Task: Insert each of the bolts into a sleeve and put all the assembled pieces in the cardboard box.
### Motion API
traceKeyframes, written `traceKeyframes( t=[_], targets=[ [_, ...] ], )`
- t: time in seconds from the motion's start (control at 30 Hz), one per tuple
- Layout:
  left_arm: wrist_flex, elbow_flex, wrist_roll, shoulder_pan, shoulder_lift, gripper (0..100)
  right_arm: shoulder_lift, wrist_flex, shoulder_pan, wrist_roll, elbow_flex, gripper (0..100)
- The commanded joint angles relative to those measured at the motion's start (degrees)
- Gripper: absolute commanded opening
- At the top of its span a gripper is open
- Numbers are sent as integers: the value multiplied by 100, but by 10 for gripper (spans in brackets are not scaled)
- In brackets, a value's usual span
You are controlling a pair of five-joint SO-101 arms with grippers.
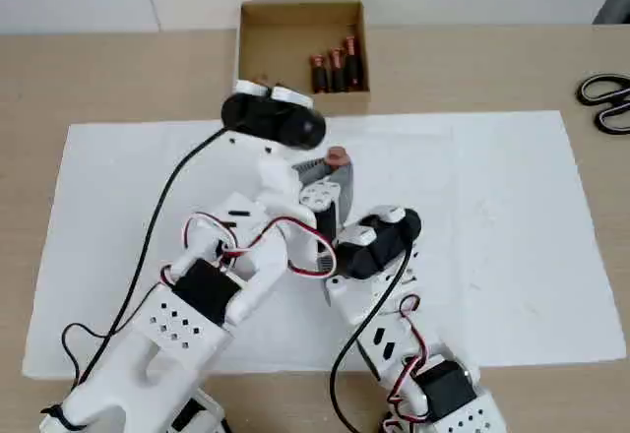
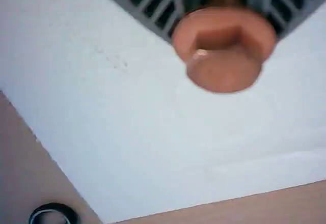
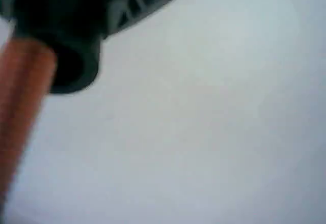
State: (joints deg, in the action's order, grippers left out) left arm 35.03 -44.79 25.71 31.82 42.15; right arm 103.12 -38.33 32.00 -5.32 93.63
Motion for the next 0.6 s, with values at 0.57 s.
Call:
traceKeyframes(
  t=[0.57],
  targets=[
    [-1248,-1473,-809,53,1231,6,31,110,22,-79,-26,4]
  ],
)
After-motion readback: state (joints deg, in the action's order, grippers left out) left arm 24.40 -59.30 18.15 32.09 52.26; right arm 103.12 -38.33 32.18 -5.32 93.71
